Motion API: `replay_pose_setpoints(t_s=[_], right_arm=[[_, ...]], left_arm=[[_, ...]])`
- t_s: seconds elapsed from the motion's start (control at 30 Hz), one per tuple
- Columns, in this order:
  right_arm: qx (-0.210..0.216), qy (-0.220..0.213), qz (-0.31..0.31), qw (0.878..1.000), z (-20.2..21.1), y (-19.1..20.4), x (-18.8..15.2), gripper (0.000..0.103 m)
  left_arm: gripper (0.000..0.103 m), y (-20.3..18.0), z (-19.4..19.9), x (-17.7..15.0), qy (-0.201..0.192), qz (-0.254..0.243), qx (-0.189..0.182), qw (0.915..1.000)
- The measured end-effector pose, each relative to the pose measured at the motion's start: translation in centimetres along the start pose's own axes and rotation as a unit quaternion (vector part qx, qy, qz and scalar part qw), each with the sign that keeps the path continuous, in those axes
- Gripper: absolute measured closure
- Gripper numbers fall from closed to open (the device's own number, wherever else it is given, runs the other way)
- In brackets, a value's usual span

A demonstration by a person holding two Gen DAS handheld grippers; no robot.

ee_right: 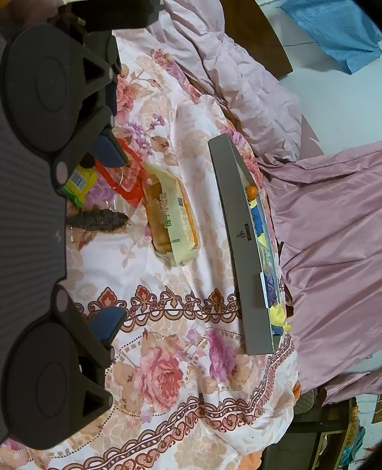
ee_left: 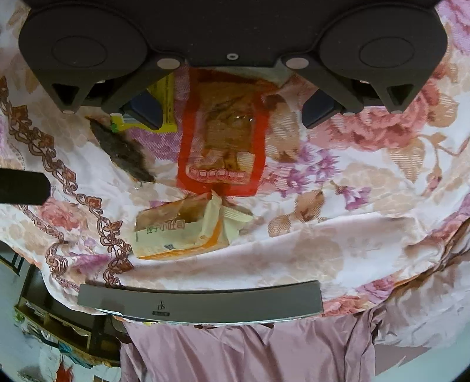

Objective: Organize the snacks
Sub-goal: 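Lower the left tool onto the red-bordered snack pack and close it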

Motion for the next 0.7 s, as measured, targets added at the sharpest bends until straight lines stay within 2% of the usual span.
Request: replay_pose_setpoints(t_s=[0.33, 0.43, 0.5, 0.53, 0.7], right_arm=[[-0.001, 0.005, 0.001, 1.000, -0.3, 0.0, -0.2, 0.000], [-0.002, 0.005, -0.001, 1.000, -0.3, 0.0, -0.2, 0.000], [-0.003, 0.005, -0.002, 1.000, -0.2, -0.1, -0.2, 0.000], [-0.003, 0.005, -0.002, 1.000, -0.2, -0.1, -0.2, 0.000], [0.000, 0.007, 0.001, 1.000, -0.3, 0.0, -0.3, 0.000]], left_arm=[[0.004, 0.3, -1.1, 0.3, 0.004, 0.022, -0.012, 0.9997], [0.009, 0.3, -1.2, 0.4, 0.000, 0.020, -0.010, 0.9998], [0.021, 0.7, -1.2, 0.5, 0.002, 0.019, 0.002, 0.9998], [0.021, 0.8, -1.2, 0.5, 0.004, 0.018, 0.001, 0.9998], [0.021, -0.4, -1.3, -0.3, 0.005, -0.031, 0.004, 0.9995]])
Point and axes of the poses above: each gripper's, at about its wrist camera, not at the fingertips, and z roughly against the way its jaws point, y to its left, x to its top, the point moved 9 cm from there along -z, roughly the way its jaws point, and after that the axes turned 14 degrees about z, right-handed, at the moved point
